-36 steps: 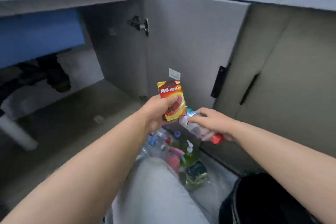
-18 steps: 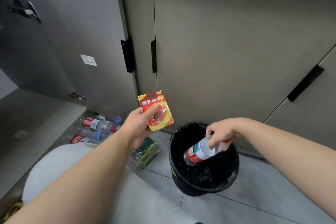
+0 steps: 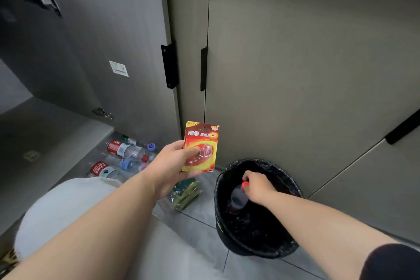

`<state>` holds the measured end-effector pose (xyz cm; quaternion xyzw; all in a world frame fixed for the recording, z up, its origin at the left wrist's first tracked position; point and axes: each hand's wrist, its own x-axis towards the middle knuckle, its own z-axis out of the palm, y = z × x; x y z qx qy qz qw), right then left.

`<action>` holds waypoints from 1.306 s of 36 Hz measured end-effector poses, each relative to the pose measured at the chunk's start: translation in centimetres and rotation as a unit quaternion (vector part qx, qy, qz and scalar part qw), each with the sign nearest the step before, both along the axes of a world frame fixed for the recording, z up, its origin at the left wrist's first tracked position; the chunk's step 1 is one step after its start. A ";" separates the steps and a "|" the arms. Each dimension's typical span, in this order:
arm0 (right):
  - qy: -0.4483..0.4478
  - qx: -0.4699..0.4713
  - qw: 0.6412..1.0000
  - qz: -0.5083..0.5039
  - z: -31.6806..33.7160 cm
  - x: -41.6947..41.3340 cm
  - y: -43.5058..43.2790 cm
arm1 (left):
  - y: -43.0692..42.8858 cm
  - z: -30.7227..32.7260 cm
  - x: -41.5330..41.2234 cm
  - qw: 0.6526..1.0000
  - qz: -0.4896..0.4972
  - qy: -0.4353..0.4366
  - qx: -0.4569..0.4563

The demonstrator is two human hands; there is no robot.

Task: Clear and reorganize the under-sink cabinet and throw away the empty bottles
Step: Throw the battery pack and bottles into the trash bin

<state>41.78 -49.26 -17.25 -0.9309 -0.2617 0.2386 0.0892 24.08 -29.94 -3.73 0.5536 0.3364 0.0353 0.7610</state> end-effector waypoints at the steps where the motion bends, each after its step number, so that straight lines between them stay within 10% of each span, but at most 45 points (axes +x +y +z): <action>1: 0.004 0.006 1.000 -0.004 -0.2 0.0 0.1 | 0.0 0.0 0.0 1.000 -0.001 0.005 0.003; 10: 0.002 0.073 0.995 -0.069 0.6 -0.4 0.8 | -1.1 0.1 0.4 0.997 -0.040 0.033 0.056; 15: 0.254 0.369 0.881 -0.150 7.3 -0.5 1.5 | -2.0 0.6 0.7 0.995 -0.080 0.026 0.062; 19: 0.338 0.383 0.859 -0.036 12.5 -0.6 1.3 | -2.5 1.0 0.8 0.990 -0.116 0.024 0.076; 30: 0.053 0.104 0.991 0.058 14.0 2.3 -0.9 | -2.6 0.1 0.9 0.984 -0.042 0.062 0.163; 41: -0.059 -0.170 0.983 -0.017 3.6 0.1 -4.2 | -1.9 -0.3 0.3 0.982 -0.054 0.083 0.161; 47: -0.173 -0.053 0.984 -0.009 5.2 0.3 -1.0 | 0.3 1.6 0.0 0.984 -0.042 0.070 0.159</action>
